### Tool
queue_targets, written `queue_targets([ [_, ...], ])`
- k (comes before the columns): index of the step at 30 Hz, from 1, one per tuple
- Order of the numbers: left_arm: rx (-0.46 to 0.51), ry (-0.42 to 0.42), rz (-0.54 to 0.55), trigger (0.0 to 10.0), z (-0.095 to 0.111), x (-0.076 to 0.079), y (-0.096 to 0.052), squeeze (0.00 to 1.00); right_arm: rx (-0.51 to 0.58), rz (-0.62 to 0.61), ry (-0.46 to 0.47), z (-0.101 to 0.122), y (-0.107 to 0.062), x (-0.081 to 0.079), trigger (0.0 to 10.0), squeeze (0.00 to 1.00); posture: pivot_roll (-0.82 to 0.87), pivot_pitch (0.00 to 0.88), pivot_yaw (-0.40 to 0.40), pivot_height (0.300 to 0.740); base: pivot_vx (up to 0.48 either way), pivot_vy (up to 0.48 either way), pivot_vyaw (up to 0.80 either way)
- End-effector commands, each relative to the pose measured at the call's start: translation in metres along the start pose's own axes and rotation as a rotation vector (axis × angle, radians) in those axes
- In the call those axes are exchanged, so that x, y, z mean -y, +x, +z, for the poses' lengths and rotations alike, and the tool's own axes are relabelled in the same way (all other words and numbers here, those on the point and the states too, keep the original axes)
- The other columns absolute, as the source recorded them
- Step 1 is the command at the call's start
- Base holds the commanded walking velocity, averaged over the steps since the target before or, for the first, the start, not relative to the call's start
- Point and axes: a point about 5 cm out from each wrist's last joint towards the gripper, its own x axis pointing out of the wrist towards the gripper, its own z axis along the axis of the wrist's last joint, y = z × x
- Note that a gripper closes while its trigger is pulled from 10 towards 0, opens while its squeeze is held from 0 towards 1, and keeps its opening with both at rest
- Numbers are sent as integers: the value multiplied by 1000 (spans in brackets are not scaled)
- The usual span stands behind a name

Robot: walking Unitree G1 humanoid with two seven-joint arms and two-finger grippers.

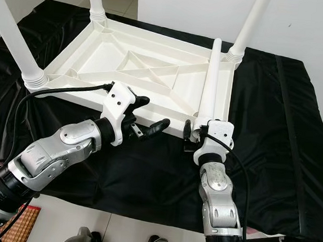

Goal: Building children table

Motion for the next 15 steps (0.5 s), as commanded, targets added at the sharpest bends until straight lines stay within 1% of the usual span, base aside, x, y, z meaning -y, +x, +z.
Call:
queue_targets([
  [1,0,6,-283,10000,0,15,-3,0,-16,-8,-4,-5,-1,2,10000,0,56,175,-9,740,0,0,0],
  [2,1,8,-283,10000,0,15,-2,0,-10,-9,-5,-5,-1,1,10000,0,55,167,-13,740,0,0,0],
  [3,1,9,-283,10000,0,15,-2,0,1,-4,-45,-4,-1,0,10000,0,55,167,-13,740,0,0,0],
  [4,1,9,-283,10000,0,15,-2,0,1,-4,-45,-4,-1,0,10000,0,55,167,-13,740,0,0,0],
  [6,2,10,-284,10000,0,14,-2,0,13,-4,-90,-4,0,0,10000,0,57,166,-13,740,0,0,0],
  [8,2,11,-284,10000,1,14,-2,0,17,-8,-106,-4,1,0,10000,0,57,166,-11,740,0,0,0],
  [10,1,11,-284,10000,1,14,-2,0,4,-12,-52,-5,2,0,10000,0,57,166,-11,740,0,0,0],
  [11,1,10,-284,10000,1,14,-3,0,-9,-17,11,-6,2,-1,10000,0,58,169,-11,740,0,0,0],
  [12,1,10,-284,10000,1,14,-3,0,-9,-17,11,-6,2,-1,10000,0,58,169,-11,740,0,0,0],
  [13,1,10,-283,10000,1,14,-3,0,-24,-28,85,-7,3,-1,10000,0,58,169,-11,740,0,0,0],
  [14,1,10,-283,10000,1,14,-3,0,-29,-36,113,-7,4,-1,10000,0,58,169,-11,740,0,0,0],
  [15,1,10,-283,10000,1,14,-3,0,-29,-36,113,-7,4,-1,10000,0,58,169,-11,740,0,0,0],
])
